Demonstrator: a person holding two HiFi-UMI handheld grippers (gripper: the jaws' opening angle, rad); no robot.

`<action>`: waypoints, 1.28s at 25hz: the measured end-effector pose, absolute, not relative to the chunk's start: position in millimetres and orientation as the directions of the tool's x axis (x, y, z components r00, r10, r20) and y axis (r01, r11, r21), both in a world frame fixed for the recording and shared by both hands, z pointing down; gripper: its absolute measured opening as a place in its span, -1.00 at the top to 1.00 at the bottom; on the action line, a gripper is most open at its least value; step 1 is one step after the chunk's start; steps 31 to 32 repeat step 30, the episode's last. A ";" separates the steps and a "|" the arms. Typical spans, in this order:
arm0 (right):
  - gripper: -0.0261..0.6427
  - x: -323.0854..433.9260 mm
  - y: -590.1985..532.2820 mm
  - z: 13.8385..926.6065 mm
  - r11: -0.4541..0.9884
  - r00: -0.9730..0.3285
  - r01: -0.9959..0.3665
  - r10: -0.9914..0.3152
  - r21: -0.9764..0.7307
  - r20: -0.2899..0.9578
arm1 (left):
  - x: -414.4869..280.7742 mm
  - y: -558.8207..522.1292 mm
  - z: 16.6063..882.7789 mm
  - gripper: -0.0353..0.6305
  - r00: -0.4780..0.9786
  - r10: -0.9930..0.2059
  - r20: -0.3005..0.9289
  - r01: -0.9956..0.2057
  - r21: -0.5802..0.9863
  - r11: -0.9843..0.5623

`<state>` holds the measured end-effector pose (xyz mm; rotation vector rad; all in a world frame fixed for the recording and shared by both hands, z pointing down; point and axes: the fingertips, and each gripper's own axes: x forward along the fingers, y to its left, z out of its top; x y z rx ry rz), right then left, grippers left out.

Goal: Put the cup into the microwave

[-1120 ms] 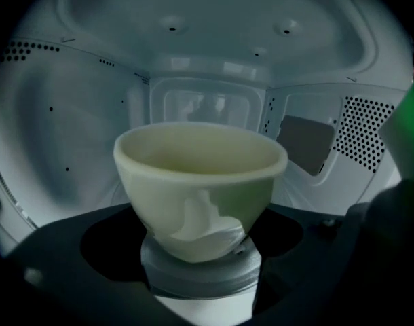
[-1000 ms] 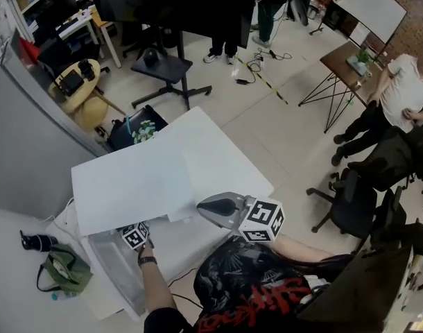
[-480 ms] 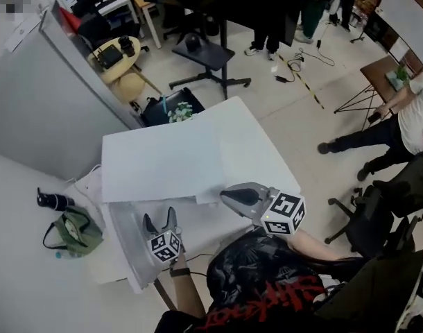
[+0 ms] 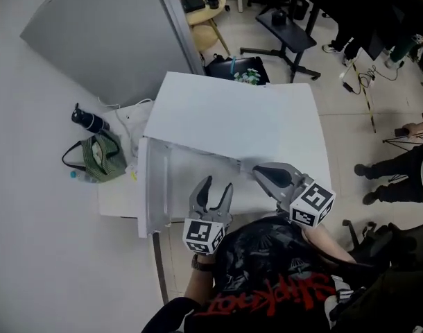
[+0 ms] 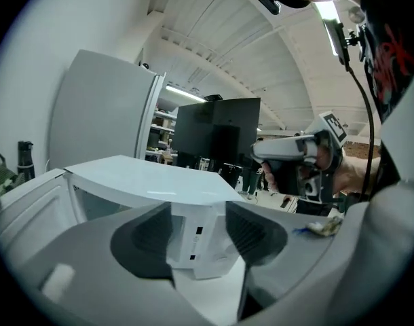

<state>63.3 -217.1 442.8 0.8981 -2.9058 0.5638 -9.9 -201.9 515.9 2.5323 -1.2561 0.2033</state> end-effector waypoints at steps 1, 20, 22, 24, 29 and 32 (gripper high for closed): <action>0.93 59.2 -217.5 442.9 0.772 -0.836 -0.546 -0.529 -0.324 0.147 | -8.8 -200.6 509.3 0.32 0.610 -0.752 0.250 -0.792 0.208 -0.574; 0.94 44.8 -194.2 437.3 0.778 -0.827 -0.558 -0.551 -0.288 0.113 | 19.2 -182.6 477.2 0.90 0.745 -0.637 0.197 -0.667 0.194 -0.720; 0.94 46.0 -189.2 438.5 0.767 -0.815 -0.575 -0.568 -0.286 0.116 | 21.1 -179.9 478.3 0.90 0.759 -0.622 0.192 -0.650 0.199 -0.733; 0.94 48.1 -183.8 439.6 0.755 -0.804 -0.589 -0.583 -0.289 0.116 | 22.9 -176.4 480.4 0.90 0.769 -0.609 0.193 -0.639 0.201 -0.743; 0.94 39.9 -163.6 448.2 0.739 -0.798 -0.595 -0.591 -0.315 0.120 | 10.5 -162.2 488.8 0.90 0.770 -0.603 0.210 -0.638 0.215 -0.740; 0.94 38.1 -158.7 450.1 0.735 -0.796 -0.596 -0.592 -0.323 0.122 | 7.7 -158.8 490.7 0.90 0.771 -0.600 0.215 -0.637 0.219 -0.739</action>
